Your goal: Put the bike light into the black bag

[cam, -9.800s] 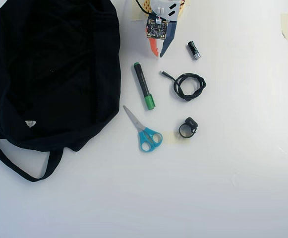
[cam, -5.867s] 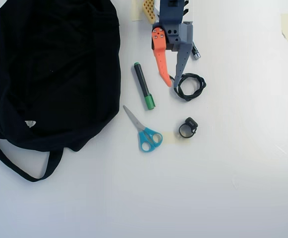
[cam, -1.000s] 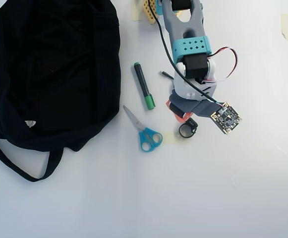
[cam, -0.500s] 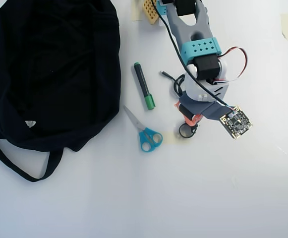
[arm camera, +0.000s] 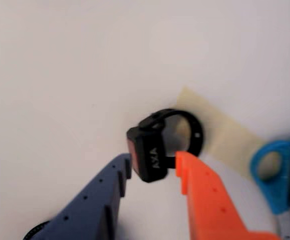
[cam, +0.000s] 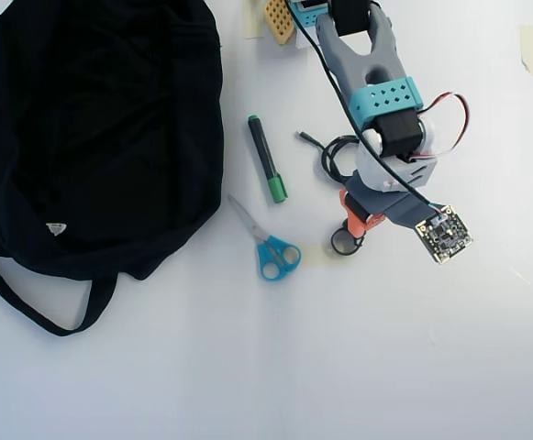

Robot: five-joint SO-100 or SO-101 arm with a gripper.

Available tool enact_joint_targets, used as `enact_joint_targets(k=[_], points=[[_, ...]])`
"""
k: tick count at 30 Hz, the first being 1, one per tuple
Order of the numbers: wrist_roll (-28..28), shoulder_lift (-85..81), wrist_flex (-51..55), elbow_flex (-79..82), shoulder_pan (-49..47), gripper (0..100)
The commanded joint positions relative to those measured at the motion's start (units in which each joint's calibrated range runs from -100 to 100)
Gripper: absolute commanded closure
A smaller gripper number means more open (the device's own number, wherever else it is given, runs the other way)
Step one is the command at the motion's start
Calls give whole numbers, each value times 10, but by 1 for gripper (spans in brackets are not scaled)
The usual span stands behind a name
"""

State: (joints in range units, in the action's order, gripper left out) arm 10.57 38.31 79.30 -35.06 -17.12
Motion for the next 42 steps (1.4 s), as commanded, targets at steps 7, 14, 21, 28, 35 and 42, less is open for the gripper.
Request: enact_joint_targets(k=[7, 14, 21, 28, 35, 42], points=[[12, -1, -2, -18, -15, 87], [12, 23, -14, -24, -14, 87], [12, 28, -18, -23, -14, 85], [11, 29, -18, -19, -15, 81], [11, 34, -18, -17, -12, 80], [11, 56, -18, -23, -10, 81]])
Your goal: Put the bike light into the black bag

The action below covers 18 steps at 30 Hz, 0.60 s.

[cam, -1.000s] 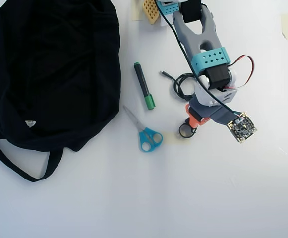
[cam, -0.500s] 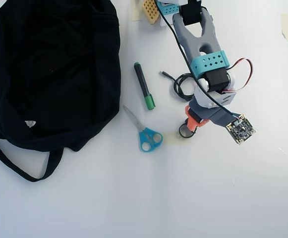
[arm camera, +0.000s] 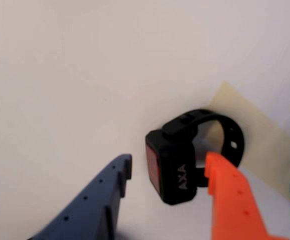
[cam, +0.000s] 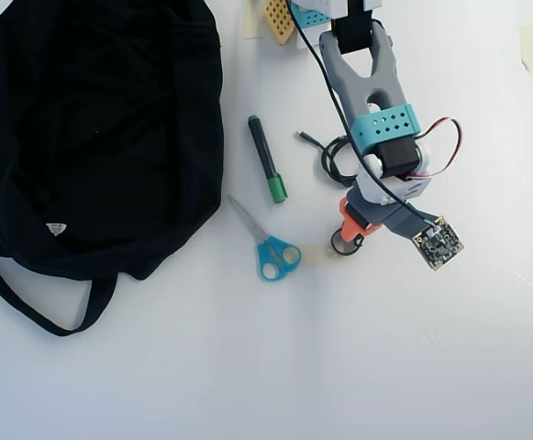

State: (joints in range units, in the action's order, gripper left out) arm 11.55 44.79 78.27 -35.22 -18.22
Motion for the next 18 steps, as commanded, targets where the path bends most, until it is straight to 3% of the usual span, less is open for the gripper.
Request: enact_joint_targets(k=[1, 18], points=[[1, -8, -8, -22, 2, 81], [2, -6, -8, -1, 3, 81]])
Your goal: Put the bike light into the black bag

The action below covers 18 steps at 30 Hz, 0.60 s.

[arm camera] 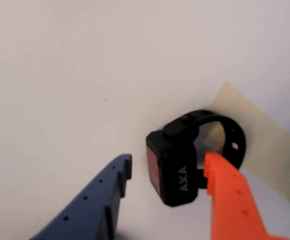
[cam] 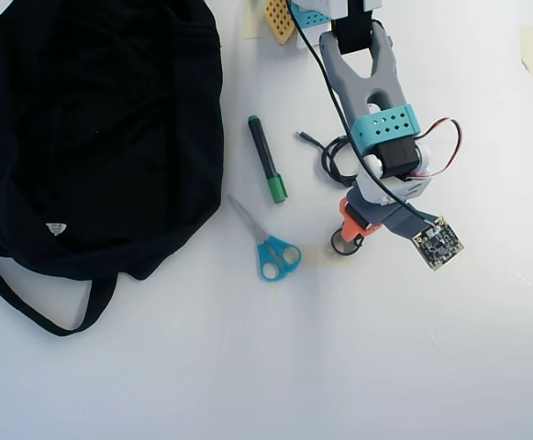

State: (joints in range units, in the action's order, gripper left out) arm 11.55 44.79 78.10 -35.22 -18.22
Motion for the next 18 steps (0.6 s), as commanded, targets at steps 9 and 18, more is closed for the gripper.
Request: enact_joint_targets(k=[9, 18], points=[[2, -6, -27, 28, 3, 81], [2, -6, -28, 38, 6, 86]])
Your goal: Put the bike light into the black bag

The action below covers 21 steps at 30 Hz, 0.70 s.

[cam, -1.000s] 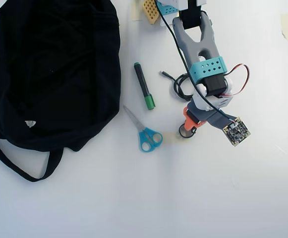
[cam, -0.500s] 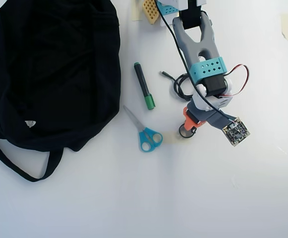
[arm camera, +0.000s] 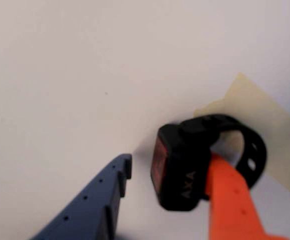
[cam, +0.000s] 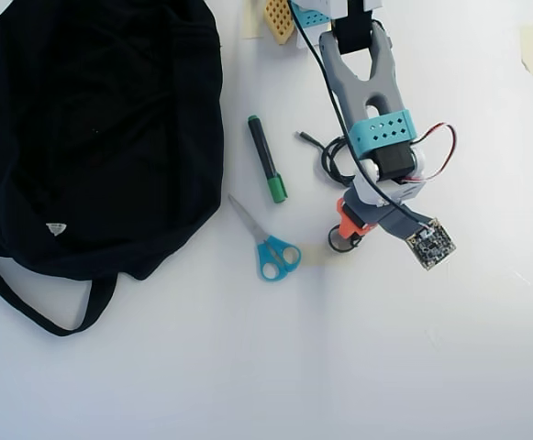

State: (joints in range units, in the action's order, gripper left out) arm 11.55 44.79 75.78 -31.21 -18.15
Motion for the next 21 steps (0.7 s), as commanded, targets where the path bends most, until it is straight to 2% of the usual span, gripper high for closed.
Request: enact_joint_targets(k=[1, 5, 21], points=[[2, -6, -5, -2, 5, 89], [2, -6, -5, -2, 4, 98], [2, -12, -2, -10, 4, 98]])
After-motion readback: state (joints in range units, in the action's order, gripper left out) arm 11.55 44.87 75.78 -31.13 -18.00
